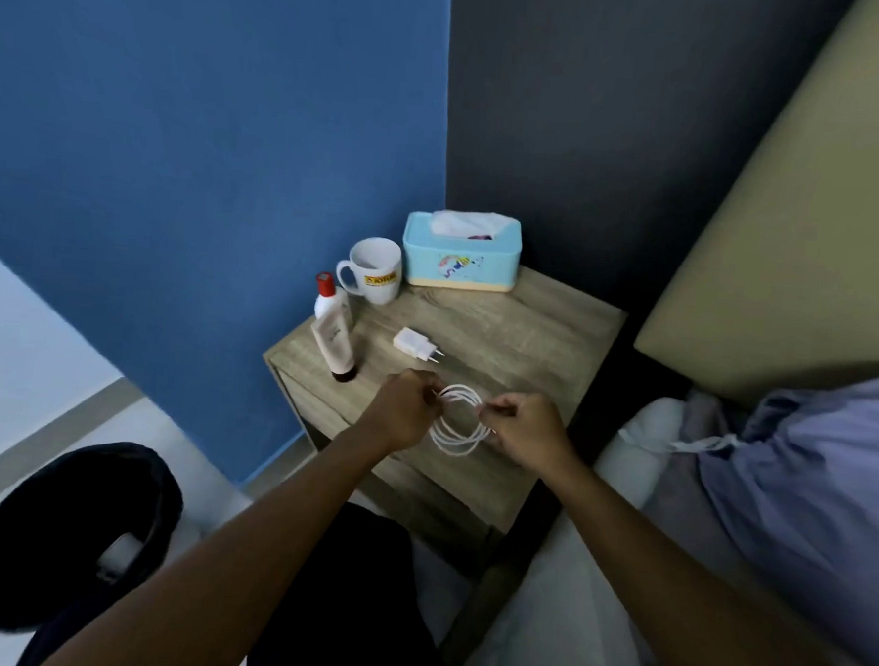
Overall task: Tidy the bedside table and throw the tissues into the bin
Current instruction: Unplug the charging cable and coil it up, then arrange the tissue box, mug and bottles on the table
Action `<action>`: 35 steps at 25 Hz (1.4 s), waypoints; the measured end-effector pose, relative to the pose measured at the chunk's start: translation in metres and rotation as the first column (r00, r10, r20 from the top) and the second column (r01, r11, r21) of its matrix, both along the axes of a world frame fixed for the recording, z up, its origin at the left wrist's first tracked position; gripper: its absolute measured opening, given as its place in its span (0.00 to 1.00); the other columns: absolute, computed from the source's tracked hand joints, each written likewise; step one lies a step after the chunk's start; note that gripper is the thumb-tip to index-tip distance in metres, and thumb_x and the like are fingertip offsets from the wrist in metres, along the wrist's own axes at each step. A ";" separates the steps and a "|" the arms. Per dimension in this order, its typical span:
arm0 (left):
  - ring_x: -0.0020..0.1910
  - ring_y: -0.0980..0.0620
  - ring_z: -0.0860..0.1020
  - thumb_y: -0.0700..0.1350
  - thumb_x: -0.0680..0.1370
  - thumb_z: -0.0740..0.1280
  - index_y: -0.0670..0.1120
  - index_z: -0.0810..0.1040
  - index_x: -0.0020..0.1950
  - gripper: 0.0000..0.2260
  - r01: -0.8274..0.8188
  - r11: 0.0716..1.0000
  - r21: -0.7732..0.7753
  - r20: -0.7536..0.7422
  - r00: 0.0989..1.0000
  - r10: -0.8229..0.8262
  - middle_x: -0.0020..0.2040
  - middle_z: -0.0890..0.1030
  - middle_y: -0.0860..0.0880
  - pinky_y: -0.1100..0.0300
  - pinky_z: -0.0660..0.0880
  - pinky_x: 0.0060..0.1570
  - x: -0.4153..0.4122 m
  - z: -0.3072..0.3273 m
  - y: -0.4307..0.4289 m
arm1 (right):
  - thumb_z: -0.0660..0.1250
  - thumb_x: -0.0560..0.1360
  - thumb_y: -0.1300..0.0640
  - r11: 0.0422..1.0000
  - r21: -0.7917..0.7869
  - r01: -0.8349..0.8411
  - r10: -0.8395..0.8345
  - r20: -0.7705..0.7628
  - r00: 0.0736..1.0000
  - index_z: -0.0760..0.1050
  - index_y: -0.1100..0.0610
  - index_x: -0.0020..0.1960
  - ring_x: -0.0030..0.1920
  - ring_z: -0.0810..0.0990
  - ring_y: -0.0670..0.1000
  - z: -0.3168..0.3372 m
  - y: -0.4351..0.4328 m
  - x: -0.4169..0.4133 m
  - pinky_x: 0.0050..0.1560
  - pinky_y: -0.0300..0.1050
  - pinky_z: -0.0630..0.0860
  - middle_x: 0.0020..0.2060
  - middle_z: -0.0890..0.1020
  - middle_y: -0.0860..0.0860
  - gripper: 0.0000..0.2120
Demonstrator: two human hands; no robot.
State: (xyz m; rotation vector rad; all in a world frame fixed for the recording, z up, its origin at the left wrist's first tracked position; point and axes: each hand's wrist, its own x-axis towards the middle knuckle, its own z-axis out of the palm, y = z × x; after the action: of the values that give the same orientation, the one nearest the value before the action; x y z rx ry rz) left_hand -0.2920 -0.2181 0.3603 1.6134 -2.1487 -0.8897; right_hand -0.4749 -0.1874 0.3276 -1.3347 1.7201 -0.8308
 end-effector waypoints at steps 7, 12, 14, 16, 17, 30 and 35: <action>0.45 0.47 0.81 0.39 0.74 0.70 0.42 0.83 0.50 0.06 0.075 0.997 0.035 0.122 0.989 -0.078 0.46 0.84 0.44 0.58 0.76 0.45 -0.017 -0.048 -0.026 | 0.72 0.72 0.53 0.999 0.039 -0.018 0.025 -0.187 0.982 0.84 0.56 0.43 0.35 0.83 0.48 -0.049 -0.018 -0.012 0.42 0.46 0.80 0.33 0.85 0.50 0.06; 0.47 0.47 0.81 0.40 0.72 0.72 0.41 0.83 0.50 0.08 0.113 0.993 0.022 0.175 0.978 -0.115 0.47 0.84 0.44 0.60 0.73 0.43 -0.020 -0.052 -0.033 | 0.71 0.72 0.51 0.998 0.062 -0.031 0.047 -0.262 0.964 0.82 0.54 0.44 0.39 0.83 0.48 -0.052 -0.019 -0.012 0.42 0.43 0.78 0.37 0.85 0.50 0.07; 0.48 0.46 0.81 0.41 0.72 0.73 0.41 0.82 0.50 0.09 0.119 0.992 0.041 0.195 0.973 -0.125 0.48 0.84 0.43 0.59 0.75 0.45 -0.021 -0.052 -0.036 | 0.71 0.72 0.52 0.996 0.076 -0.048 0.068 -0.281 0.957 0.82 0.54 0.43 0.40 0.83 0.49 -0.053 -0.019 -0.011 0.42 0.45 0.79 0.37 0.85 0.50 0.06; 0.49 0.45 0.81 0.44 0.72 0.74 0.40 0.82 0.51 0.11 0.123 0.990 0.068 0.229 0.964 -0.136 0.49 0.83 0.42 0.59 0.74 0.45 -0.021 -0.048 -0.036 | 0.70 0.71 0.52 0.995 0.088 -0.056 0.080 -0.300 0.951 0.81 0.54 0.42 0.41 0.83 0.50 -0.050 -0.019 -0.012 0.42 0.44 0.78 0.37 0.85 0.50 0.06; 0.50 0.44 0.80 0.45 0.72 0.74 0.39 0.81 0.53 0.13 0.115 0.991 0.071 0.226 0.966 -0.128 0.50 0.82 0.41 0.58 0.74 0.46 -0.022 -0.045 -0.037 | 0.70 0.71 0.52 0.995 0.086 -0.058 0.083 -0.316 0.945 0.81 0.55 0.42 0.42 0.83 0.51 -0.048 -0.021 -0.014 0.42 0.43 0.77 0.38 0.85 0.51 0.06; 0.68 0.36 0.67 0.63 0.66 0.75 0.44 0.63 0.73 0.43 -0.042 0.993 -0.106 0.593 0.799 0.097 0.69 0.70 0.37 0.42 0.69 0.63 0.017 0.043 -0.228 | 0.67 0.77 0.56 0.942 -0.278 -0.188 -0.004 -0.567 0.823 0.70 0.55 0.70 0.68 0.66 0.59 0.023 -0.202 0.000 0.64 0.55 0.71 0.68 0.74 0.52 0.22; 0.55 0.41 0.78 0.62 0.64 0.77 0.39 0.70 0.67 0.41 -0.092 0.994 0.061 0.644 0.765 0.031 0.61 0.78 0.39 0.51 0.76 0.49 0.029 0.027 -0.264 | 0.64 0.78 0.53 0.960 -0.113 -0.255 0.095 -0.727 0.680 0.60 0.54 0.77 0.71 0.61 0.61 0.010 -0.259 0.004 0.65 0.61 0.67 0.73 0.68 0.52 0.29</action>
State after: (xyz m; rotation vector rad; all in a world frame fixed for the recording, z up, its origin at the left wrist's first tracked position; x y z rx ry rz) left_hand -0.2628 -0.4825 0.3869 2.2782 -2.4769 -0.4363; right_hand -0.4705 -0.4460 0.3381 -2.1386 2.0624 -0.3781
